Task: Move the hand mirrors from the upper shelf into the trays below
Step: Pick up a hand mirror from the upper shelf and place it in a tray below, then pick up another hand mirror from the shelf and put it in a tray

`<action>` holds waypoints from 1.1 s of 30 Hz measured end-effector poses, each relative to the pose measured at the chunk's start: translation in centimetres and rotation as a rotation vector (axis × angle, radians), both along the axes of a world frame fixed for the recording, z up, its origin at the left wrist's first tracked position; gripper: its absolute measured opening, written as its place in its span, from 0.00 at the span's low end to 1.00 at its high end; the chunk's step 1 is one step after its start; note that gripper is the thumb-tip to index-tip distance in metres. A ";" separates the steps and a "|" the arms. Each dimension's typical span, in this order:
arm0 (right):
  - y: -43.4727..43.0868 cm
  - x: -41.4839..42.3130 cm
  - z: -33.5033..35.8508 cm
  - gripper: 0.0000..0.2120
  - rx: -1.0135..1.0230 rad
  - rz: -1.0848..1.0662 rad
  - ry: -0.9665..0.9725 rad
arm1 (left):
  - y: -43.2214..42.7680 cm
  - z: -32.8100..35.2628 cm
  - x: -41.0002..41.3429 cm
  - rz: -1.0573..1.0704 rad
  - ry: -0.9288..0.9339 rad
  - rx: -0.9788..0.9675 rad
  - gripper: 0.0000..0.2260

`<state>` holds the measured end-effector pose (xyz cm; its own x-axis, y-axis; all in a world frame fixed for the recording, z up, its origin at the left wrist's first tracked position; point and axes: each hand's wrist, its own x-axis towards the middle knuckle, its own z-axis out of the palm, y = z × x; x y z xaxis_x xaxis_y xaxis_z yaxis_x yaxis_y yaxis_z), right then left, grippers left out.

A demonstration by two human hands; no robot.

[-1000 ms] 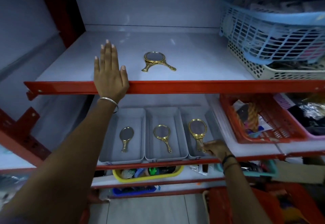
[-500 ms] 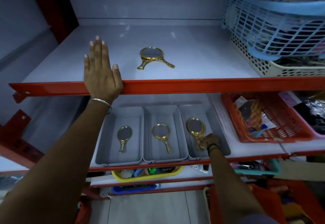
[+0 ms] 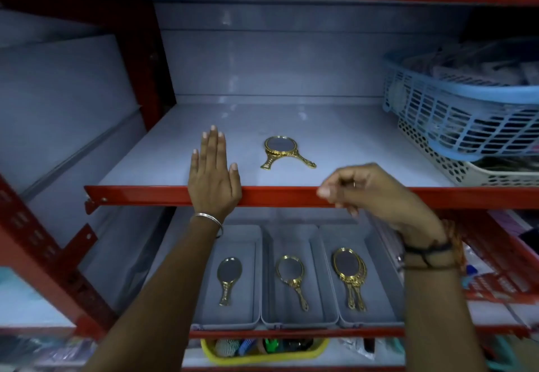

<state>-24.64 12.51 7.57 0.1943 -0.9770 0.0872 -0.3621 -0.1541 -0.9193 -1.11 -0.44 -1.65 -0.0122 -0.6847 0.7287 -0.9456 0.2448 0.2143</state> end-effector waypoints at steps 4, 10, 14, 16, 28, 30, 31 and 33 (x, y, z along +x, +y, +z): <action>-7.5 1.5 0.6 0.10 -0.144 -0.230 0.155 | 0.2 0.1 0.0 -0.015 -0.009 0.015 0.29; -15.8 3.4 -3.6 0.15 0.060 -0.442 0.788 | -0.1 0.1 0.2 -0.030 -0.016 0.010 0.28; -17.1 4.3 -4.9 0.16 0.045 -0.541 0.970 | -0.3 -0.1 0.3 -0.016 -0.034 0.000 0.29; -17.4 4.4 -4.8 0.14 0.039 -0.589 0.963 | -0.3 -0.1 0.4 -0.012 -0.036 -0.002 0.29; -7.5 4.5 -2.0 0.09 0.007 -0.303 -0.316 | -0.2 -0.2 0.3 -0.031 -0.028 -0.053 0.28; -4.2 4.5 -3.5 0.09 0.042 -0.168 -0.431 | -0.1 -0.3 0.3 -0.038 -0.023 -0.062 0.28; -2.7 4.4 -4.7 0.09 0.079 -0.111 -0.462 | -0.1 -0.2 0.3 -0.040 -0.026 -0.063 0.27; -0.2 3.8 -7.8 0.06 0.201 -0.028 -0.492 | 0.0 -0.2 0.3 -0.038 -0.031 -0.060 0.27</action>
